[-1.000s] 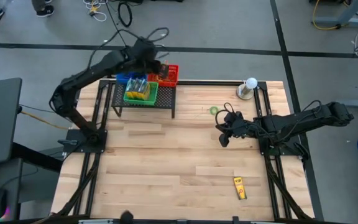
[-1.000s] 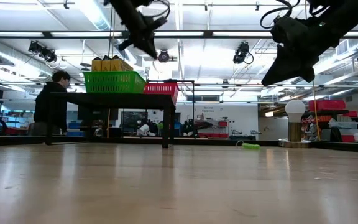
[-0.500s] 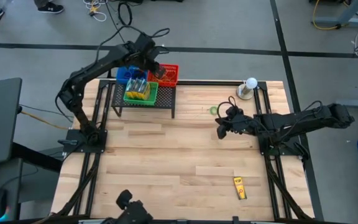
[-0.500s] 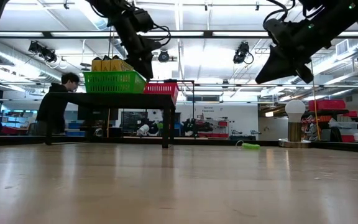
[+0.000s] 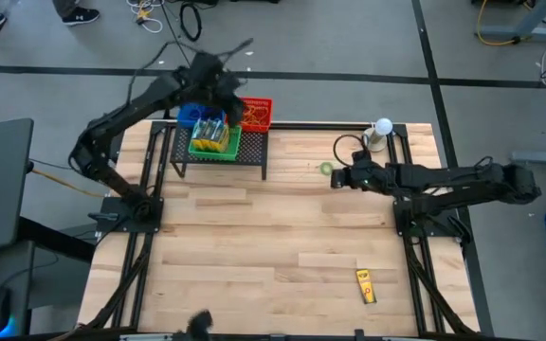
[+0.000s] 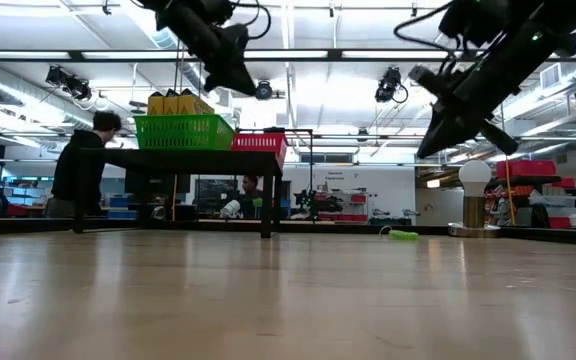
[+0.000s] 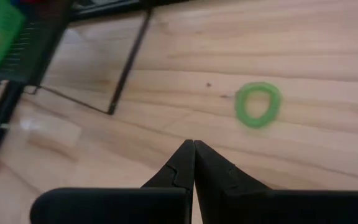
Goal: Pick & Place Office Desk Supplies
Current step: Put the green spring keychain into the blue bin
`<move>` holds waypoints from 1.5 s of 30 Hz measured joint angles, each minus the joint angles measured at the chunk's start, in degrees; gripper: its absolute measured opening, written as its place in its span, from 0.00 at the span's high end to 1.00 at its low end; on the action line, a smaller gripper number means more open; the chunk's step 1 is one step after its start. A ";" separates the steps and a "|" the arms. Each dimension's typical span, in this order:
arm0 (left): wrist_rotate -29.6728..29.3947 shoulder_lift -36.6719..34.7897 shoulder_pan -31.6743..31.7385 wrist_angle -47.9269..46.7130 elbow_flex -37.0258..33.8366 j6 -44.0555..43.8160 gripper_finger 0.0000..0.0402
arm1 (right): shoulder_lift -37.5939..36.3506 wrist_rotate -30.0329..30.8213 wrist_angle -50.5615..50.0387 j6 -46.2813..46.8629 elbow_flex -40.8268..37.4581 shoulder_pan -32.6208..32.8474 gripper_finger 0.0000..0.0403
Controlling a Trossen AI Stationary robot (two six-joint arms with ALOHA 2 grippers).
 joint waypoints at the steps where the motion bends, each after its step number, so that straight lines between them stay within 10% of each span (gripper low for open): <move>1: 2.37 -1.25 -1.23 3.25 -2.79 -0.16 0.83 | 0.56 -0.53 -0.10 0.44 0.00 -1.05 0.97; 7: 8.73 -9.14 -10.83 29.40 -22.05 -3.47 0.98 | 7.12 -6.87 0.29 -2.27 0.00 -8.16 0.97; 20: -0.74 -12.90 -22.51 78.70 -51.96 -21.68 0.98 | 18.65 -11.95 3.09 -12.93 0.00 -19.43 0.82; 38: -3.20 -14.60 -27.03 84.37 -57.66 -22.25 0.98 | 31.83 -11.17 14.80 -15.13 0.28 -21.41 0.72; 45: -3.26 -17.46 -25.67 79.60 -57.66 -22.32 0.98 | 30.86 -9.71 14.24 -14.10 0.15 -19.41 0.87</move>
